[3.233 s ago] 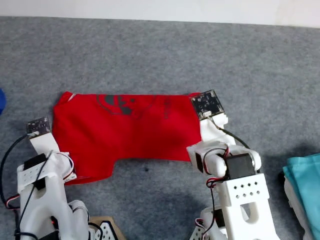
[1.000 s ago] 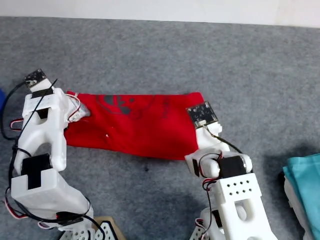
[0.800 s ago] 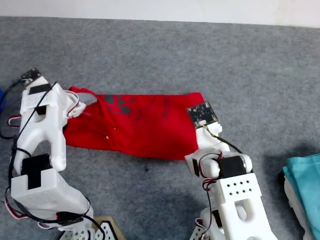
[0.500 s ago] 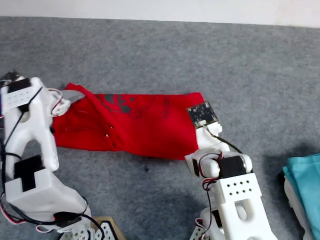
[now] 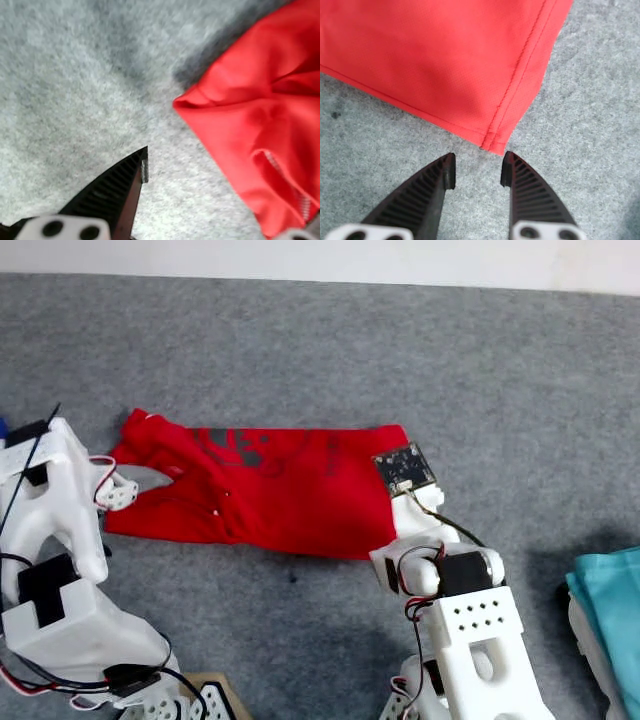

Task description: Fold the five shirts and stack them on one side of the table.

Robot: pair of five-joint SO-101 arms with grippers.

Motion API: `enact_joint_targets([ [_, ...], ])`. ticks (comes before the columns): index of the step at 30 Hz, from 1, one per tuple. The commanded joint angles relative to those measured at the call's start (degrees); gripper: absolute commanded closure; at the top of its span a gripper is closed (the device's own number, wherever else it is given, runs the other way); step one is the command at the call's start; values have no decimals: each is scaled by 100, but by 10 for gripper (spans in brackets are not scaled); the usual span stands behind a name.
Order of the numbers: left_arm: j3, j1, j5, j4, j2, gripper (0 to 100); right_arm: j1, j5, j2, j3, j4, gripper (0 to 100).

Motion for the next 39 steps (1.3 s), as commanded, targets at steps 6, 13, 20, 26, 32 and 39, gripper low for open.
enact_joint_targets([
  [6,462,-207,-360,-352,-48,482,57,79,-84,-75,-75,843],
  [13,48,-418,-360,-18,-796,482,40,35,-84,-84,-92,843],
  [20,-347,-242,-343,501,-2756,482,31,35,-84,-84,-207,843],
  [26,-22,382,-325,220,-2246,482,31,35,-84,-92,-259,843],
  [32,-48,505,-325,-167,-1218,482,31,35,-84,-75,-303,843],
  [39,-40,611,-316,-651,-690,482,31,35,-48,-57,-716,843],
])
